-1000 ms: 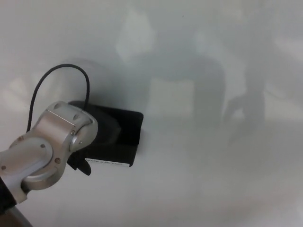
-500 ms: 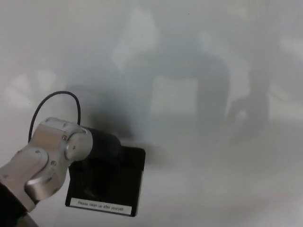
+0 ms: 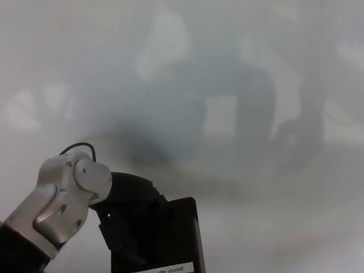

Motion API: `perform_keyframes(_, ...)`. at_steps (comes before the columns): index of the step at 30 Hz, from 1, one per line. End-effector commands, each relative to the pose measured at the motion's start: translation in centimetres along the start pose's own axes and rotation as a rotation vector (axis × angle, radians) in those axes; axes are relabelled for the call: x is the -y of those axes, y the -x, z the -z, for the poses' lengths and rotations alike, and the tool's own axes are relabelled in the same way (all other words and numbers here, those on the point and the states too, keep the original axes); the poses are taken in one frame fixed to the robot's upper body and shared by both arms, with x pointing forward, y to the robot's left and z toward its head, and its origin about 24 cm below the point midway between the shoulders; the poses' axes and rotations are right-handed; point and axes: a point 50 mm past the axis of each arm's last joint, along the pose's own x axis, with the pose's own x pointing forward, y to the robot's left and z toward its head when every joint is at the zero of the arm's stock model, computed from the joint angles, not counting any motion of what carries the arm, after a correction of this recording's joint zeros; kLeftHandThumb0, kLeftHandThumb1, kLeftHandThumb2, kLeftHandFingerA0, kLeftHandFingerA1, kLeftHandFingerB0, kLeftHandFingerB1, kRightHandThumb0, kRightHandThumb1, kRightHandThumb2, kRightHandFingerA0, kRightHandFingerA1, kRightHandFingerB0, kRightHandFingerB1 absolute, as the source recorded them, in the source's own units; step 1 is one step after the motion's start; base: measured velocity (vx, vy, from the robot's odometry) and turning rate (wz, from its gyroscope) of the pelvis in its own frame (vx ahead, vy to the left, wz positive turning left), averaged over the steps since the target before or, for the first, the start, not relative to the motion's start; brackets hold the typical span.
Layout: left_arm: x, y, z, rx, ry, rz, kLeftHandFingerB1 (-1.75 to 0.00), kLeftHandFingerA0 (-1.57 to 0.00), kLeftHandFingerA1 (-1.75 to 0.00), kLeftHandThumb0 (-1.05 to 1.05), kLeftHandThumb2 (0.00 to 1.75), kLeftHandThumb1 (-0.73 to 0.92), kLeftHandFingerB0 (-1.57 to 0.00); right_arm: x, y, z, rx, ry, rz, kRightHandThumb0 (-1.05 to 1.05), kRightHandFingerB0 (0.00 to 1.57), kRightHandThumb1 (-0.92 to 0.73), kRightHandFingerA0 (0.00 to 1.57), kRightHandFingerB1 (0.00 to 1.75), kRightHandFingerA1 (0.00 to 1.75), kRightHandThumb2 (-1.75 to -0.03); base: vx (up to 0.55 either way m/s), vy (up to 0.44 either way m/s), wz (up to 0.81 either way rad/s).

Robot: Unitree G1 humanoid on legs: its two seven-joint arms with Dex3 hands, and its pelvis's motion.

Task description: A magnetic marker holder is on the left hand side of the white board, the robot put the index and middle finger into the opening of the container and pull off the magnetic holder and hand it to a human on the left hand side.

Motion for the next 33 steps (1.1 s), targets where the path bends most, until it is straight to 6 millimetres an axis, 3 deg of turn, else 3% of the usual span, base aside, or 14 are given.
perform_keyframes(1, 1.4, -0.2, 1.1, 0.131, 0.361, 0.169, -1.75, -0.73, -1.75, -0.04, 0.62, 0.55, -0.57, 1.3, -0.2, 0.1, 0.007, 0.036, 0.033, -0.70, 0.49, -0.78, 0.79, 0.38, 0.50, -0.64, 0.00, 0.000, 0.00)
perform_keyframes(6, 2.7, -0.3, 1.1, 0.281, 0.577, 0.223, -1.75, -0.75, -1.75, -0.02, 0.57, 0.58, -0.53, 1.4, -0.1, 0.0, 0.015, 0.031, 0.041, -0.69, 0.50, -0.77, 0.79, 0.39, 0.51, -0.64, 0.00, 0.000, 0.00)
perform_keyframes(9, 4.3, 0.1, 0.8, 0.572, 0.757, 0.243, -1.75, -0.85, -1.75, -0.02, 0.56, 0.59, -0.66, 1.5, -0.6, -0.4, 0.023, 0.044, 0.033, -0.68, 0.50, -0.77, 0.83, 0.39, 0.51, -0.63, 0.00, 0.000, 0.00)
perform_keyframes(16, 8.6, 1.0, 0.9, 1.066, 1.140, 0.210, -1.75, -0.69, -1.75, -0.01, 0.52, 0.63, -0.45, 0.0, 0.9, 1.0, -0.023, 0.037, -0.022, -0.62, 0.48, -0.76, 0.77, 0.38, 0.49, -0.63, 0.00, 0.000, 0.00)
perform_keyframes(20, 9.5, 1.3, 1.1, 1.217, 1.269, 0.191, -1.75, -0.69, -1.75, 0.00, 0.52, 0.63, -0.49, -0.5, 1.6, 1.6, -0.040, 0.045, -0.037, -0.63, 0.49, -0.76, 0.78, 0.38, 0.50, -0.63, 0.00, 0.000, 0.00)
perform_keyframes(21, 9.4, 1.5, 1.1, 1.250, 1.289, 0.174, -1.48, -0.75, -1.75, -0.03, 0.54, 0.56, -0.70, -0.5, 1.5, 1.6, -0.043, 0.044, -0.036, -0.65, 0.49, -0.76, 0.79, 0.38, 0.49, -0.63, 0.00, 0.000, 0.00)
perform_keyframes(22, 9.4, 1.7, 1.0, 1.274, 1.304, 0.161, -1.48, -0.75, -1.75, -0.03, 0.54, 0.56, -0.70, -0.5, 1.5, 1.6, -0.045, 0.044, -0.035, -0.65, 0.49, -0.76, 0.79, 0.38, 0.49, -0.63, 0.00, 0.000, 0.00)
perform_keyframes(23, 9.4, 2.2, 1.0, 1.356, 1.344, 0.135, -1.07, -0.80, -1.75, -0.05, 0.54, 0.56, -0.87, -0.6, 1.5, 1.7, -0.053, 0.038, -0.038, -0.65, 0.49, -0.76, 0.78, 0.38, 0.49, -0.63, 0.00, 0.000, 0.00)
perform_keyframes(24, 9.6, 2.5, 1.0, 1.384, 1.373, 0.116, -0.99, -0.78, -1.75, -0.06, 0.53, 0.55, -0.91, -0.7, 1.5, 1.7, -0.056, 0.038, -0.038, -0.64, 0.49, -0.75, 0.79, 0.38, 0.50, -0.63, 0.00, 0.000, 0.00)
perform_keyframes(25, 9.8, 2.8, 0.9, 1.404, 1.407, 0.096, -0.99, -0.78, -1.75, -0.06, 0.53, 0.55, -0.91, -0.7, 1.5, 1.7, -0.058, 0.039, -0.038, -0.64, 0.49, -0.75, 0.79, 0.38, 0.50, -0.63, 0.00, 0.000, 0.00)
perform_keyframes(26, 9.7, 3.1, 0.9, 1.414, 1.407, 0.068, -1.18, -0.77, -1.75, -0.11, 0.54, 0.57, -0.82, -0.7, 1.4, 1.5, -0.055, 0.038, -0.038, -0.64, 0.49, -0.75, 0.79, 0.38, 0.50, -0.63, 0.00, 0.000, 0.00)
perform_keyframes(28, 9.6, 3.4, 0.9, 1.425, 1.403, 0.037, -1.18, -0.77, -1.75, -0.11, 0.54, 0.57, -0.82, -0.7, 1.2, 1.4, -0.052, 0.037, -0.037, -0.64, 0.49, -0.75, 0.79, 0.38, 0.50, -0.63, 0.00, 0.000, 0.00)
perform_keyframes(30, 9.8, 4.0, 1.0, 1.503, 1.418, -0.015, -0.89, -0.75, -1.75, -0.18, 0.53, 0.60, -0.81, -0.7, 1.2, 1.3, -0.046, 0.046, -0.041, -0.66, 0.50, -0.76, 0.79, 0.39, 0.50, -0.63, 0.00, 0.000, 0.00)
perform_keyframes(33, 9.9, 4.5, 1.1, 1.565, 1.445, -0.063, -0.82, -0.76, -1.75, -0.18, 0.54, 0.61, -0.82, -0.8, 1.2, 1.2, -0.034, 0.048, -0.041, -0.67, 0.50, -0.77, 0.79, 0.39, 0.50, -0.63, 0.00, 0.000, 0.00)
